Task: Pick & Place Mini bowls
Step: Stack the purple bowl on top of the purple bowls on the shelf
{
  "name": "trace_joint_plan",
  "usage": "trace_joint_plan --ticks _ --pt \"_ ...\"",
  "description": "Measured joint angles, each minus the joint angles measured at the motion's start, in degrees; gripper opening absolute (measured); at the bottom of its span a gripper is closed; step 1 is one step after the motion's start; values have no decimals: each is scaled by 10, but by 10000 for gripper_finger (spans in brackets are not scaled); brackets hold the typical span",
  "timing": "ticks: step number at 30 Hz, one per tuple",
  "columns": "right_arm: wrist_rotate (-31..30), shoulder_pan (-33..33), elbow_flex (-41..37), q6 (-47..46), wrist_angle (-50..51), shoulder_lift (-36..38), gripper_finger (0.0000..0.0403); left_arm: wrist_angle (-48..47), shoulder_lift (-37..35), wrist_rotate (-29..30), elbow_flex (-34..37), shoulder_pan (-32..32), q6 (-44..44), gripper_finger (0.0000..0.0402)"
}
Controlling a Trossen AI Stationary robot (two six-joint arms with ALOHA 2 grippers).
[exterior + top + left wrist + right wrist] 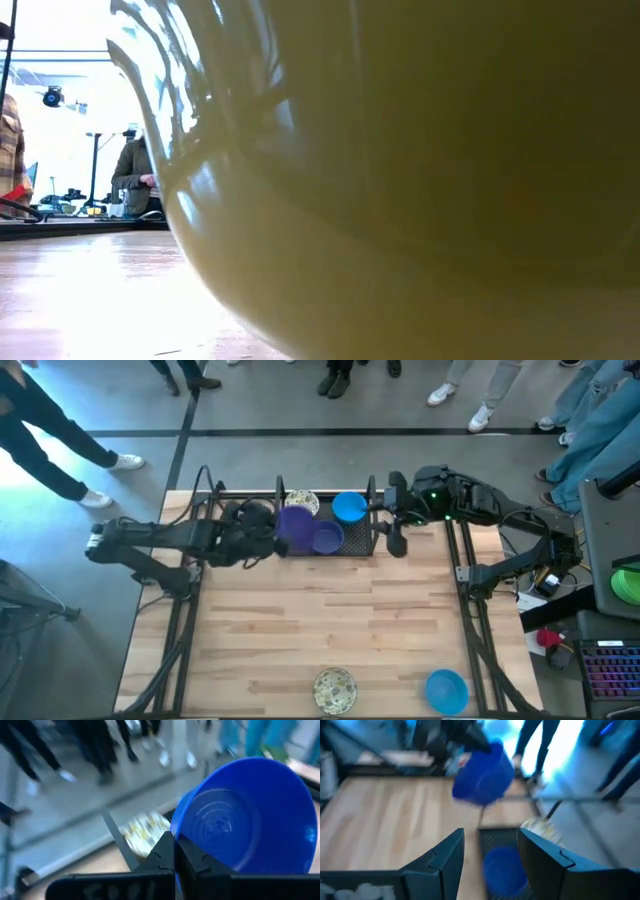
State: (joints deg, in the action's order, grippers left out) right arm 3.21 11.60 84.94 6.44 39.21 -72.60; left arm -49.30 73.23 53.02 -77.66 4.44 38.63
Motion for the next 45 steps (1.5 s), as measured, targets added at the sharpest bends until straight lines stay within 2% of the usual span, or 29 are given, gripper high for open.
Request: trace_joint_plan --ticks 5,8,15,23,37,41,45 --pt "-71 -2 -49 46 -141 0 178 88 26 103 0 -7 -86 0" --pt "-83 -2 -80 65 -215 0 178 144 42 148 0 -9 -130 0" --pt "-92 -2 -157 66 -383 -2 178 275 83 173 0 -11 -253 0" --pt "-95 -2 -195 53 -416 -4 178 382 107 169 0 -11 -336 0" --pt "-208 -4 -197 38 -416 -46 174 412 110 124 0 -7 -345 0" --pt "-220 -3 -187 31 -414 -62 143 411 110 125 1 -7 -345 0" --pt "-230 -2 -182 21 -413 -70 73 409 110 123 1 -6 -345 0"
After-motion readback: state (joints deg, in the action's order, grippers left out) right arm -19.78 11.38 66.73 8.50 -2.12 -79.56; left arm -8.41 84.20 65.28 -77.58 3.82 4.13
